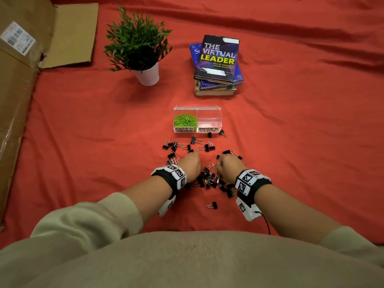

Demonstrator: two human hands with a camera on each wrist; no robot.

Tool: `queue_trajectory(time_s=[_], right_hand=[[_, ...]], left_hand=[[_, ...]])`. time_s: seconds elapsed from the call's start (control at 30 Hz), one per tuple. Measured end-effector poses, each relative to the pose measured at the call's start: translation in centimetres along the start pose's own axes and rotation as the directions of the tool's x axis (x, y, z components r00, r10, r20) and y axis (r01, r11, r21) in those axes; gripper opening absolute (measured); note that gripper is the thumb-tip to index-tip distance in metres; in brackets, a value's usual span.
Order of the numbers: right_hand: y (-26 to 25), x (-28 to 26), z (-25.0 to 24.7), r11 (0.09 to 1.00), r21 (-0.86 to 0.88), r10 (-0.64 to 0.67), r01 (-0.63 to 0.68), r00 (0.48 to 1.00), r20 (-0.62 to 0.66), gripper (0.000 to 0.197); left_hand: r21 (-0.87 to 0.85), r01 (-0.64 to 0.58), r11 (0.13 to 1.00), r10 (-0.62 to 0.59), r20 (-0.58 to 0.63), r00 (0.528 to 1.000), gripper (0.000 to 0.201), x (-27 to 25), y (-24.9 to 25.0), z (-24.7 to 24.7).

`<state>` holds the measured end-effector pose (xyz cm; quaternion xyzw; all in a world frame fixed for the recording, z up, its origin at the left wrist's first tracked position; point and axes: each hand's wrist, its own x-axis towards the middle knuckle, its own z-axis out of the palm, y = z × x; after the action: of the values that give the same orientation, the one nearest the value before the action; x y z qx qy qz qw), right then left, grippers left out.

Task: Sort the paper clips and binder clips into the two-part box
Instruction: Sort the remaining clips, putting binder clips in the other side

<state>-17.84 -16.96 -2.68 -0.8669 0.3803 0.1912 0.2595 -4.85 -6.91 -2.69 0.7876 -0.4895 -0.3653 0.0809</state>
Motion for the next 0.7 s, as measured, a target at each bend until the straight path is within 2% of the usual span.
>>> queue_trajectory(time_s=[0.1, 0.2, 0.3, 0.43, 0.57, 0.7], right_hand=[[0.1, 0.5, -0.9, 0.997, 0.073, 0.044, -0.041, 0.998, -0.044, 0.022], [0.5, 0.9, -1.8, 0.986, 0.149, 0.087, -0.077, 0.994, -0.061, 0.019], [0.8, 0.5, -1.7, 0.99, 0.132, 0.052, -0.043, 0.997, -0.065, 0.015], [0.5, -0.2, -0.5, 0.999, -0.036, -0.029, 0.028, 0.999, -0.018, 0.021], [-0.1, -0.2, 0.4, 0.992, -0.109, -0.06, 0.06, 0.998, 0.004, 0.018], [-0.6, -0.1, 0.1, 0.997, -0.082, -0.012, 0.016, 0.999, 0.05, 0.021]], left_hand=[[-0.118, 0.045, 0.992, -0.047, -0.009, 0.999, 0.015, -0.2, -0.1, -0.6], [-0.133, 0.071, 0.989, -0.071, 0.003, 0.997, 0.017, -0.2, 0.0, -0.8], [-0.074, 0.059, 0.996, -0.057, 0.019, 0.998, 0.021, 0.0, 0.3, -0.8], [0.04, 0.026, 0.999, -0.027, 0.025, 0.999, 0.022, 0.7, 0.7, 0.3], [0.142, -0.03, 0.989, 0.025, 0.036, 0.999, 0.027, 1.2, 0.7, 0.8], [0.172, 0.043, 0.984, -0.031, -0.067, 0.997, 0.02, 1.7, 0.4, -0.6]])
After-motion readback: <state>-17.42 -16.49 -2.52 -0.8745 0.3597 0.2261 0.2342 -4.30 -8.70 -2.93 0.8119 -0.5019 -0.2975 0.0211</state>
